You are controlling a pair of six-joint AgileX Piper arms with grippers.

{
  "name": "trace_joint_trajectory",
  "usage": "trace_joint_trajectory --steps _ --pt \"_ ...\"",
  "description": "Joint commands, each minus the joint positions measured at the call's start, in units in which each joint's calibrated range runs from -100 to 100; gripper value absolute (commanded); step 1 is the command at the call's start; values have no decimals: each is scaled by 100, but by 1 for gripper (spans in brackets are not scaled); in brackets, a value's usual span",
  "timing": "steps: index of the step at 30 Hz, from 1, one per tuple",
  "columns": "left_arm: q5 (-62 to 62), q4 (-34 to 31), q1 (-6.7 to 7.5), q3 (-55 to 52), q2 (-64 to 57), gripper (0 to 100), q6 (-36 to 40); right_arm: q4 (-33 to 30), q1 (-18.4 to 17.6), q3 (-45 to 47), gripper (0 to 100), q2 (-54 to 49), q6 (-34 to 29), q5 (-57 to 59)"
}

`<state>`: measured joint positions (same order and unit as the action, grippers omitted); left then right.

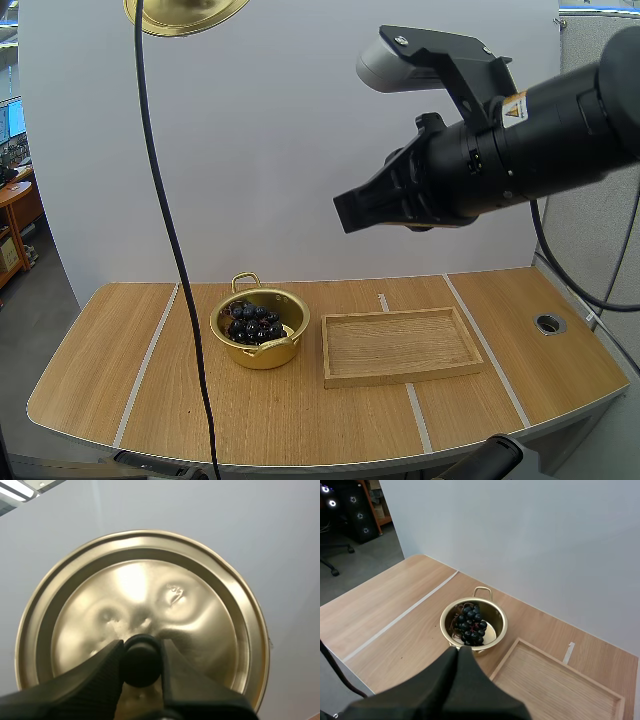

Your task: Open the pot, put the grape inside, and close it

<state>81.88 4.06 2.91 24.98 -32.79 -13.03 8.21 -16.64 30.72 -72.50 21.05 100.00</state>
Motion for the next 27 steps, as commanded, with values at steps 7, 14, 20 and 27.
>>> trace_joint_trajectory --steps 7,14,20,27 --pt "-263 -23 18 42 -33 0 22 12 36 914 0 -594 -74 0" --pt "-263 -23 18 42 -33 0 22 49 149 1486 0 -1085 -74 0" --pt "-321 -23 18 42 -33 0 22 250 222 2085 0 -1318 -74 0" --pt "-90 -23 18 42 -33 0 11 253 222 2382 0 -1318 -74 0"
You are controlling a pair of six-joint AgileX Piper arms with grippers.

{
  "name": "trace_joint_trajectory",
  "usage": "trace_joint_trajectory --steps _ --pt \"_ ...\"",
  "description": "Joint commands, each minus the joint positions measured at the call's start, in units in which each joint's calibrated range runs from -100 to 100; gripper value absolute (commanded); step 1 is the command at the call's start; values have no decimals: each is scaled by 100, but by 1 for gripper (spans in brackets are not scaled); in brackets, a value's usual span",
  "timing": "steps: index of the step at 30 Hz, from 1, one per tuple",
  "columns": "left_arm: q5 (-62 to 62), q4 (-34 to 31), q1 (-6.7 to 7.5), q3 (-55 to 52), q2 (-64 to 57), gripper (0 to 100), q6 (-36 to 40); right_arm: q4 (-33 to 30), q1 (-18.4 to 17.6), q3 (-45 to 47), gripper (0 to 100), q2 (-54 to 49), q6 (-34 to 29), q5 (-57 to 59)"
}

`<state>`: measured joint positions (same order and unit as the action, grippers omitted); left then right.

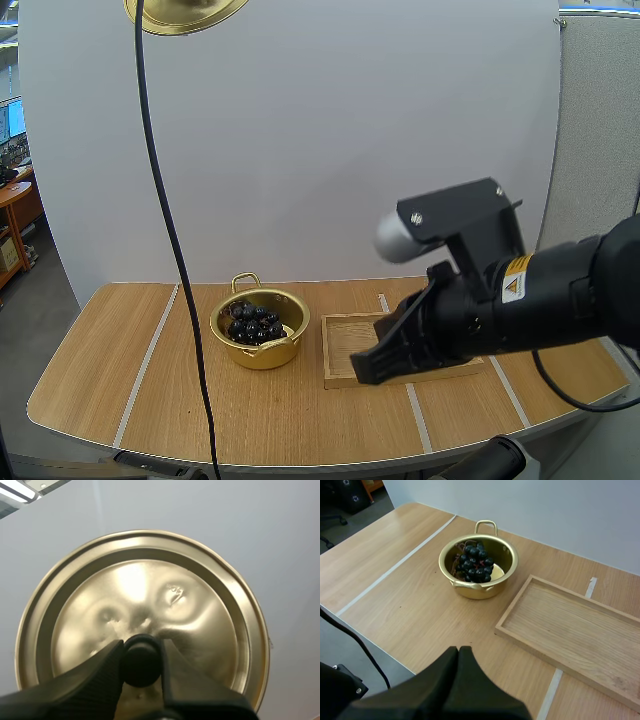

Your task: Open the pot, put the grape inside, and close it

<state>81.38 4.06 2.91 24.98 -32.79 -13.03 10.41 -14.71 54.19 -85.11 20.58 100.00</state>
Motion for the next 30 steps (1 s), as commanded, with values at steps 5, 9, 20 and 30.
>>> trace_joint_trajectory --steps 5,9,20,30 --pt "670 -23 18 42 37 0 -12 33 29 35 0 -58 -27 0" --pt "1222 -11 18 12 219 0 -12 33 29 35 0 -58 -27 -13" --pt "1862 539 18 -30 942 0 -207 33 29 35 0 -58 -27 -584" --pt "1862 1037 18 -705 1126 0 -444 -116 29 35 0 -58 -27 -1058"
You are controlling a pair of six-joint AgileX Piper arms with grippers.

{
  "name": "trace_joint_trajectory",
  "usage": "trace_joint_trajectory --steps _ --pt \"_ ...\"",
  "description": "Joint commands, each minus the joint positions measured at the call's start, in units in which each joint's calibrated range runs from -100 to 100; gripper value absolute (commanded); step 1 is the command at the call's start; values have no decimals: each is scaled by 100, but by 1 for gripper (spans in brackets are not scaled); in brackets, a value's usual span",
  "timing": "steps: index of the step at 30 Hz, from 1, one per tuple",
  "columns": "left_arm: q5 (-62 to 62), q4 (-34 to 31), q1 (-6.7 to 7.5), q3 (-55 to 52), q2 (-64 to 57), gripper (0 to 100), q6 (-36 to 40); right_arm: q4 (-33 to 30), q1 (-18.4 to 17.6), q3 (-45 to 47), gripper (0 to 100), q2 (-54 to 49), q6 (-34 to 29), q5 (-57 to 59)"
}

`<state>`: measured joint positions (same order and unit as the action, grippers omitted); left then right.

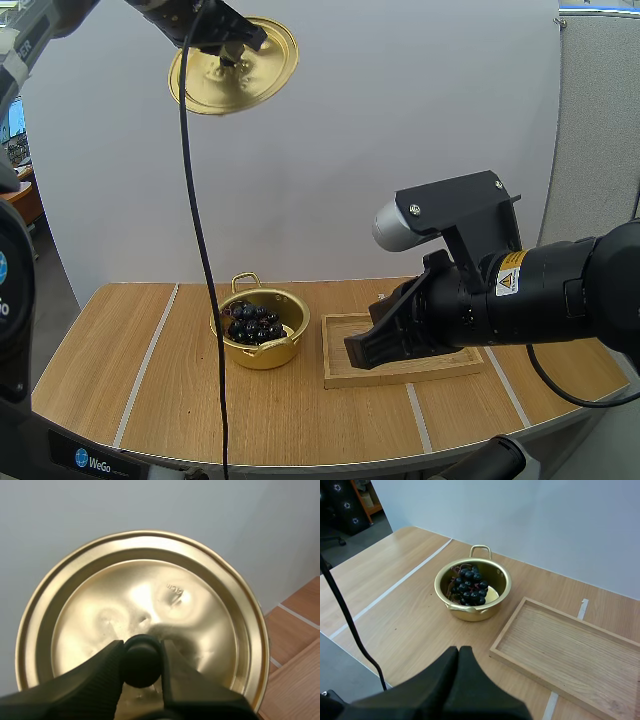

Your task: Open the pot, put the grape inside, and close it

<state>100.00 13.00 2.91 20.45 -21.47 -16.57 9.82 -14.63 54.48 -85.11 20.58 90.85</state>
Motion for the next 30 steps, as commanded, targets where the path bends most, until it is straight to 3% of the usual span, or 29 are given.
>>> trace_joint_trajectory --steps 1,19,30 --pt "0 142 18 -408 -6 0 -123 -58 21 7 0 -58 -27 -143" --pt "0 150 18 -2992 -6 0 -999 -58 21 7 0 -58 -27 -143" --pt "0 200 18 -3200 794 0 -1112 -32 21 7 0 -58 -27 -143"
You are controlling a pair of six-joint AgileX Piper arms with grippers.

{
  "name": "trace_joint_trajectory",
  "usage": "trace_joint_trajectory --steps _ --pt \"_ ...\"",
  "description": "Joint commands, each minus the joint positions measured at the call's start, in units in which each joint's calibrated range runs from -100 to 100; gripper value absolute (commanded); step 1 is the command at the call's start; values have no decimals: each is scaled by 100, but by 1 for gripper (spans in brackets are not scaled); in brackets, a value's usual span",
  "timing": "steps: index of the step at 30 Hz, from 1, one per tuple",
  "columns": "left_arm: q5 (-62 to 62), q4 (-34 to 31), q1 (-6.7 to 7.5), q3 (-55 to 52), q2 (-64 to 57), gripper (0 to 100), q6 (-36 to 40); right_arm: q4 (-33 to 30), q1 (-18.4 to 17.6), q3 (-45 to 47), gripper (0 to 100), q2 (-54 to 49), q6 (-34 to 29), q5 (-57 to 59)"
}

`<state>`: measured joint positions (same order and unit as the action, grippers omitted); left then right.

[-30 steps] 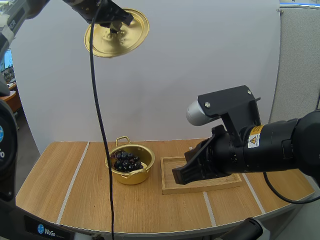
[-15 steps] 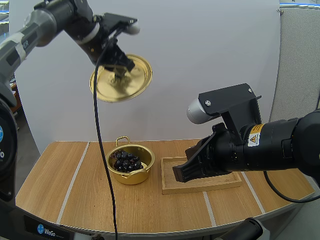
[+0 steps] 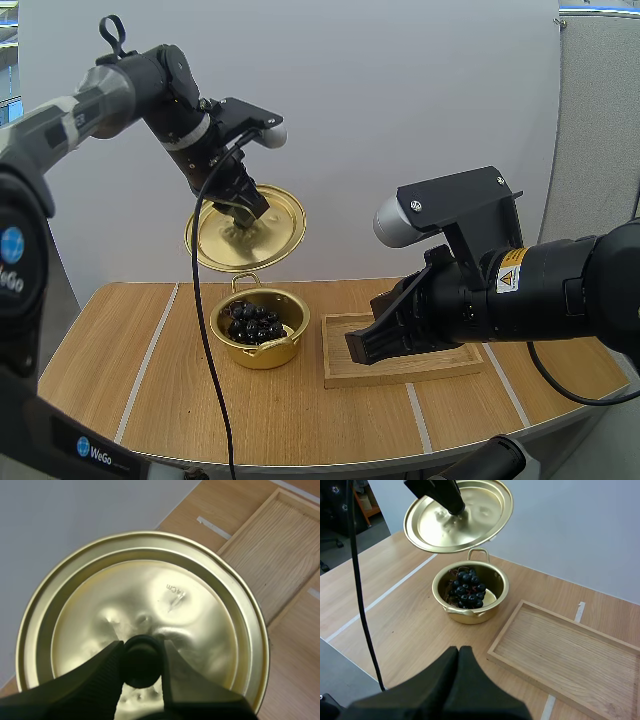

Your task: Open the pot, put the grape inside, and close it

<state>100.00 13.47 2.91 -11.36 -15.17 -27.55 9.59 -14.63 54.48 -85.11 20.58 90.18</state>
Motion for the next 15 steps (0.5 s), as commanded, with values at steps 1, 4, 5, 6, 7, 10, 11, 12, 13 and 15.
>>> trace_joint_trajectory --steps 1,4,5,6,7,10,11,12,13,15 --pt "0 166 18 -19 262 0 -13 -9 21 7 0 -58 -27 -76" --pt "0 189 18 -19 518 0 -23 -9 21 7 0 -58 -27 -76" --pt "0 194 18 -19 603 0 -23 -9 21 7 0 -58 -27 -76" --pt "0 208 18 -19 671 0 -35 -9 21 7 0 -58 -27 -76" --pt "0 235 18 -19 749 0 -60 -9 21 7 0 -58 -27 -76" --pt "0 243 18 -19 961 0 -58 -9 21 7 0 -58 -27 -76" --pt "0 243 18 -19 1024 0 -58 -9 21 7 0 -58 -27 -76" --pt "0 243 18 -19 1100 0 -58 -9 21 7 0 -58 -27 -76" --pt "0 243 18 -19 1157 0 -58 -9 21 7 0 -58 -27 -76" --pt "0 259 18 -19 1279 0 -97 -9 21 7 0 -58 -27 -76"
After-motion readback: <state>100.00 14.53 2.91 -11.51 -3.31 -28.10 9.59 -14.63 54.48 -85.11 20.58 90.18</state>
